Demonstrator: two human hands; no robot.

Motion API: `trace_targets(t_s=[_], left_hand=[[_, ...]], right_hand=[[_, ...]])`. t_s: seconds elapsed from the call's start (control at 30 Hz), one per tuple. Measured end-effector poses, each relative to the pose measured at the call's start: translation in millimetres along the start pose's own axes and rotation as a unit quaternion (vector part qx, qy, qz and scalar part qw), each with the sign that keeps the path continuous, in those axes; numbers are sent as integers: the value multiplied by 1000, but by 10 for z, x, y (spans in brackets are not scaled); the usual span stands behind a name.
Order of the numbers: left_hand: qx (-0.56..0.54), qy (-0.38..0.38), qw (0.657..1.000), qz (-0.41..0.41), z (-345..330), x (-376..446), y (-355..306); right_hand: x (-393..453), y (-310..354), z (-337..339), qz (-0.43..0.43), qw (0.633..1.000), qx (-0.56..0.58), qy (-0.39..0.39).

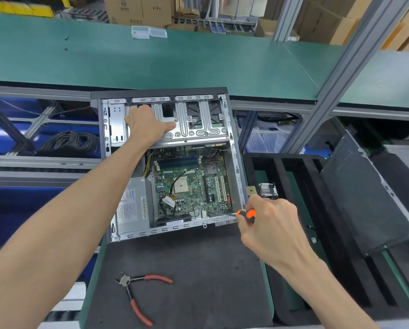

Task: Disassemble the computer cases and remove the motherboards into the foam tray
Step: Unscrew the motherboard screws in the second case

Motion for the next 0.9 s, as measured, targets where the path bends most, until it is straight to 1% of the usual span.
trace_targets(t_s=[0.37,0.63,0.7,0.83,0.9], left_hand=[[-6,-2,1000,1,-9,-6,18],[5,7,1000,0,-24,18,23],[5,7,1000,-1,-14,16,16],[-2,1,1000,-1,8,-9,11],[1,0,1000,-2,13,-26,-5]], right_hand=[[7,4,0,-1,1000,-12,3],[-10,74,15,0,1000,-19,20],[-9,102,-27,12,998,-32,43],[-40,172,-193,44,987,-90,129],[-62,198,-180,39,984,-122,124]])
Point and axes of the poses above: each hand's wrist, its own x-axis towards the middle knuckle, its own z-axis out of the back of the hand, y = z × x, the point moved 8 cm from there along x, towards the middle knuckle, and after that the axes turned 13 degrees about -z, right-handed, at the moved point
